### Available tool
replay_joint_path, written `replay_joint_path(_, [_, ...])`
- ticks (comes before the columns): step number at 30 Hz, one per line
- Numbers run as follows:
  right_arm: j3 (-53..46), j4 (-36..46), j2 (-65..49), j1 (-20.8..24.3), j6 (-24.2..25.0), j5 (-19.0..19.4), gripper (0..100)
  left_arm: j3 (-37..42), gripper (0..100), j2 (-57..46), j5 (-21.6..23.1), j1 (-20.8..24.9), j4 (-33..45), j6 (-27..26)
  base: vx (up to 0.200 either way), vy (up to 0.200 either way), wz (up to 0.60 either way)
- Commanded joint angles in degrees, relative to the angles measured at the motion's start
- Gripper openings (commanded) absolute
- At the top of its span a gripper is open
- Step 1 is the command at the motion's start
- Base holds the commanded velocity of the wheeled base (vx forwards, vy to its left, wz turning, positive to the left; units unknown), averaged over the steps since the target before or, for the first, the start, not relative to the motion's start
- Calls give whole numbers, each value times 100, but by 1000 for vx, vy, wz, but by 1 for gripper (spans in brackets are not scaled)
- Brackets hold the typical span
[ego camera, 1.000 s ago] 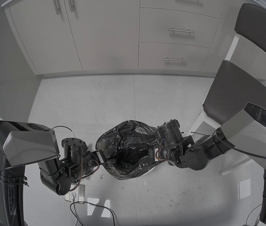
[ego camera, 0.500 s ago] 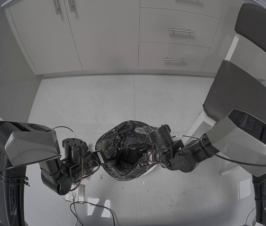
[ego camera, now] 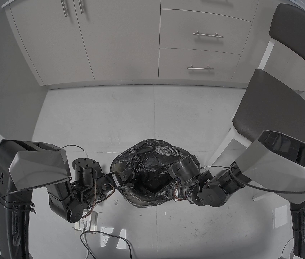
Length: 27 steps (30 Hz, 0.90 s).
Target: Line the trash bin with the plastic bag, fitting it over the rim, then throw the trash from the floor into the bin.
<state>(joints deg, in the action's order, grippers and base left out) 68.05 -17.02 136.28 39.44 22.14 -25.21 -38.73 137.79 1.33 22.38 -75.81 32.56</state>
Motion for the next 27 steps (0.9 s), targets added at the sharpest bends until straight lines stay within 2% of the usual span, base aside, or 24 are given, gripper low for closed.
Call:
replay_joint_path(1, [-178,6,-101,38,1,-1,100,-12,100,37,-1,-15,-4,5,0,0,0])
replay_joint_path(13, [-538,-12,-66,363,80,7,100,-21,100,37,-1,-50,-12,22,0,0,0])
replay_joint_path(21, [-371,-12,-40,337,80,-1,100,-21,100,64,-1,-67,-21,40,0,0,0])
replay_joint_path(27, [-266,67,-532,301,19,-1,100,-65,100,55,-1,-67,-21,31,0,0,0])
